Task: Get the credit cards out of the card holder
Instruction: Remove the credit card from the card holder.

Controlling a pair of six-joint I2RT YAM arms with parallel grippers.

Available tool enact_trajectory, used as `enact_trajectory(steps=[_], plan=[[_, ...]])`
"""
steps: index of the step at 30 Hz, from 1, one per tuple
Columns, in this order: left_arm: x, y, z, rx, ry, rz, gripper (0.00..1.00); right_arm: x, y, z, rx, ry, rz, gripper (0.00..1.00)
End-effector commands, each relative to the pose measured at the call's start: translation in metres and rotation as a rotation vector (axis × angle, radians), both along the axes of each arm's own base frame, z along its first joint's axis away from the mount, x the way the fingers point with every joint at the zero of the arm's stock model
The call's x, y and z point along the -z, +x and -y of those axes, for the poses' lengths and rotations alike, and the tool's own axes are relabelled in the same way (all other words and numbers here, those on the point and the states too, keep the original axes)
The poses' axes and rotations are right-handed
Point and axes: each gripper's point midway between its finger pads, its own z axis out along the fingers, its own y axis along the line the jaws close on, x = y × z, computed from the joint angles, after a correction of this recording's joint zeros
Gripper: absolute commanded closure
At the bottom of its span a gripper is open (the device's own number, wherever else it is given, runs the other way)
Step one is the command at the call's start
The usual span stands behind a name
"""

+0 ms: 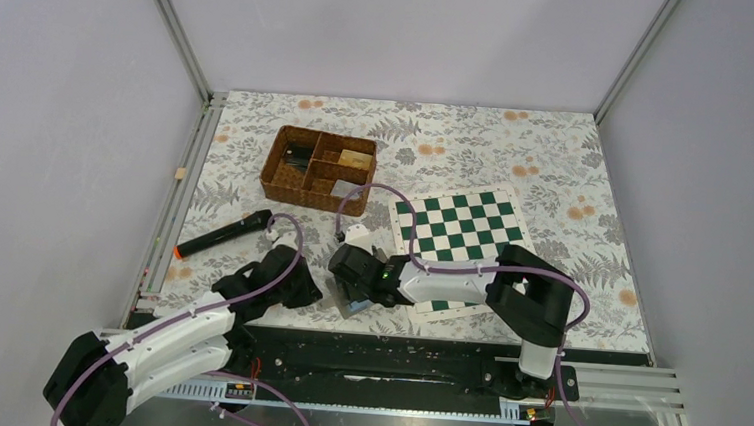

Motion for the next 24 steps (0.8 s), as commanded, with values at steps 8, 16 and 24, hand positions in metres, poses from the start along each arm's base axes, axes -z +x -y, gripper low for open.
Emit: enact_trajectory(steps=[8, 16, 24], plan=[[-0.064, 0.025, 0.024, -0.008, -0.144, 0.141, 0.94, -0.03, -0.005, -0.013, 0.029, 0.172, 0.001, 0.53], [-0.071, 0.028, 0.023, -0.01, -0.146, 0.165, 0.93, -0.027, -0.002, -0.011, 0.069, 0.24, -0.025, 0.6], [-0.041, 0.021, 0.038, 0.033, -0.18, 0.09, 0.93, -0.028, 0.001, -0.01, 0.114, 0.419, -0.081, 0.66]])
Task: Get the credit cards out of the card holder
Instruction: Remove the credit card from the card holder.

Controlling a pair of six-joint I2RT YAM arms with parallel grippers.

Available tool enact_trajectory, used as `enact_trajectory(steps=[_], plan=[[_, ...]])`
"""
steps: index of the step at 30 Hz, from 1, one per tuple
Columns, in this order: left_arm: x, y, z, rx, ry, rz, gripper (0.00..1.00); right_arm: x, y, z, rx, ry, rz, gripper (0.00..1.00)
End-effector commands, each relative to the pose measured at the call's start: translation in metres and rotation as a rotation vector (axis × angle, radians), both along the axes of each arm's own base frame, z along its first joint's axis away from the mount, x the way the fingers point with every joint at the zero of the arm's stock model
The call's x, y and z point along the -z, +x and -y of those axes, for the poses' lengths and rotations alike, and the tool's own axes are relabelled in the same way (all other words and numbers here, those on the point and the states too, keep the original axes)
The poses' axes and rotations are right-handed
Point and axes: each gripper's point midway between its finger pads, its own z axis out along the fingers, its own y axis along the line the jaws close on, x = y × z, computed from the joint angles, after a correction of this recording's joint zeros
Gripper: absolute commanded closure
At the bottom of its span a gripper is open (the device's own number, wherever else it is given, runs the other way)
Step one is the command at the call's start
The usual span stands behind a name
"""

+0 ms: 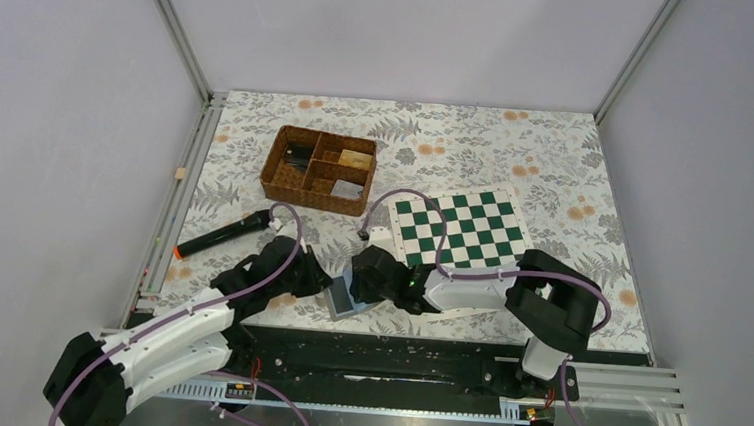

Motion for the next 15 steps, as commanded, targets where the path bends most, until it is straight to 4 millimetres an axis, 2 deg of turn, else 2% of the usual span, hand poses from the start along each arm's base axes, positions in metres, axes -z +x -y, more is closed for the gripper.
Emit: enact_trajectory(steps=[1, 15], plan=[[0.003, 0.004, 0.016, 0.027, -0.064, 0.003, 0.93, -0.025, 0.007, -0.012, 0.048, 0.203, -0.016, 0.67], [0.013, 0.016, 0.027, 0.058, -0.037, 0.0, 0.93, -0.036, 0.008, -0.009, 0.07, 0.374, -0.067, 0.67]])
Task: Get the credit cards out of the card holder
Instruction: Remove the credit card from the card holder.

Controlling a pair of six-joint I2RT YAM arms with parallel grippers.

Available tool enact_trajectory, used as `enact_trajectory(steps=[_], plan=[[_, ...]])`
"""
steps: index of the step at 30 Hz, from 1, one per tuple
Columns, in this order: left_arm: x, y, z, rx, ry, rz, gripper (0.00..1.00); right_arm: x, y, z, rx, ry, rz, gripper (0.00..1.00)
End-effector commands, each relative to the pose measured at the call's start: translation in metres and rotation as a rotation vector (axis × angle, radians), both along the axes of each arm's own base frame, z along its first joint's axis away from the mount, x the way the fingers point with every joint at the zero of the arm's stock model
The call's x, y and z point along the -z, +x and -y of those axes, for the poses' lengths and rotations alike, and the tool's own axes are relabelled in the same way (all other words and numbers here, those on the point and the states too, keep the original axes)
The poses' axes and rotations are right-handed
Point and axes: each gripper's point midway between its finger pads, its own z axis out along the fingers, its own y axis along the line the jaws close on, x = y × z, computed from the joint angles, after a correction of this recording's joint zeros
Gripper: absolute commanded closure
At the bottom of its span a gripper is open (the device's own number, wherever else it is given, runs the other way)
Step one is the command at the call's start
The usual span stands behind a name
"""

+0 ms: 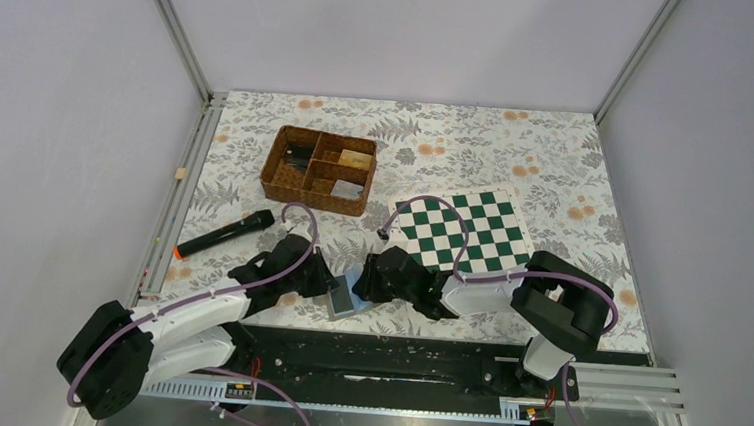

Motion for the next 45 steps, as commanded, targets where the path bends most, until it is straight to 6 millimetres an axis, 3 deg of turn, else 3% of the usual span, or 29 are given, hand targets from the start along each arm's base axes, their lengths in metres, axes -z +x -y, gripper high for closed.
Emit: enact_trajectory(steps=[1, 9, 16, 24, 32, 39, 45], plan=[[-0.013, 0.012, 0.014, 0.027, -0.04, 0.059, 0.93, -0.034, 0.006, -0.015, 0.008, 0.14, 0.021, 0.67], [-0.004, 0.011, 0.021, 0.056, -0.041, 0.019, 0.93, -0.039, 0.005, -0.016, 0.005, 0.161, 0.017, 0.61], [-0.017, 0.015, 0.03, 0.072, -0.088, 0.051, 0.93, -0.038, 0.006, -0.011, 0.021, 0.139, 0.013, 0.4], [-0.03, 0.016, 0.04, 0.107, -0.138, 0.084, 0.93, -0.048, 0.009, 0.005, 0.048, 0.104, 0.054, 0.26], [-0.044, 0.02, 0.052, 0.136, -0.181, 0.113, 0.93, -0.064, 0.014, 0.025, 0.085, 0.071, 0.124, 0.29], [-0.048, 0.019, 0.063, 0.163, -0.206, 0.109, 0.93, -0.086, 0.013, 0.033, 0.07, 0.092, 0.171, 0.43], [-0.045, 0.021, 0.071, 0.178, -0.201, 0.1, 0.92, -0.1, 0.005, 0.028, 0.029, 0.154, 0.174, 0.55]])
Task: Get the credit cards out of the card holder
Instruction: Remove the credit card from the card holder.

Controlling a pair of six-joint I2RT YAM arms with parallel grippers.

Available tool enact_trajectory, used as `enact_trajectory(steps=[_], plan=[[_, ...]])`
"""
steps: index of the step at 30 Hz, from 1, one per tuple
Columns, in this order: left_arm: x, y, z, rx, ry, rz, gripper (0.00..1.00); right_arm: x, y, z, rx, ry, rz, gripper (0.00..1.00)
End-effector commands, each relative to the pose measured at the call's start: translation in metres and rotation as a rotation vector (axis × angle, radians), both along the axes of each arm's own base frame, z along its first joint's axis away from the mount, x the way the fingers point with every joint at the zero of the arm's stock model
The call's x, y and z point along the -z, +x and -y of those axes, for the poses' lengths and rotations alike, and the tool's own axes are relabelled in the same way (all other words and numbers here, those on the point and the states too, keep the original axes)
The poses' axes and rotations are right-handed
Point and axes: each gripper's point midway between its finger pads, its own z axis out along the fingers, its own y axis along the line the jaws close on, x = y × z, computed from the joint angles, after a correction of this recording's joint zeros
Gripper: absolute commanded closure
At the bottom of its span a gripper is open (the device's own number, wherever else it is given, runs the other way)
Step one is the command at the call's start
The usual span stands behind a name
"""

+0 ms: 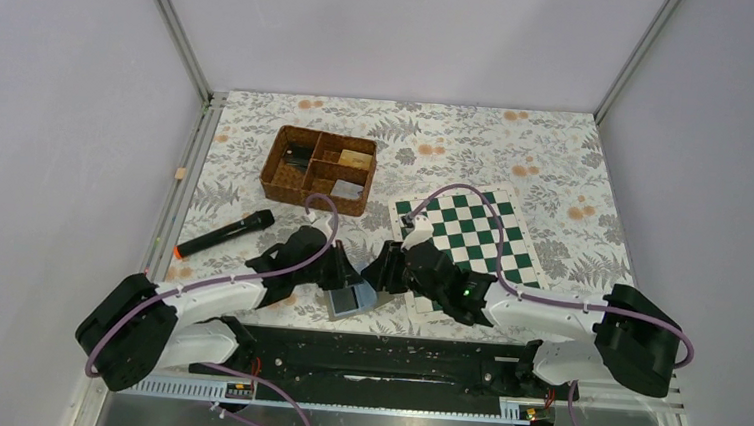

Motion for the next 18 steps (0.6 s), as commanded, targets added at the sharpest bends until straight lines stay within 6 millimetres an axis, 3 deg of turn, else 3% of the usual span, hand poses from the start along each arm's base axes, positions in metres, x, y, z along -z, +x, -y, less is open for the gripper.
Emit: enact_trajectory(steps=[1, 5, 8, 18], plan=[[-0.023, 0.013, 0.023, 0.03, -0.07, 0.059, 0.92, -0.014, -0.001, -0.002, -0.023, 0.037, 0.026, 0.58], [-0.02, 0.013, 0.03, 0.049, -0.061, 0.043, 0.92, -0.018, -0.01, -0.015, -0.091, 0.08, 0.003, 0.69], [-0.015, 0.012, 0.031, 0.049, -0.039, 0.03, 0.92, -0.01, -0.014, -0.018, -0.103, 0.085, -0.034, 0.71], [0.003, 0.01, 0.022, 0.013, 0.015, -0.012, 0.92, 0.053, -0.009, -0.005, -0.008, -0.023, -0.147, 0.72]])
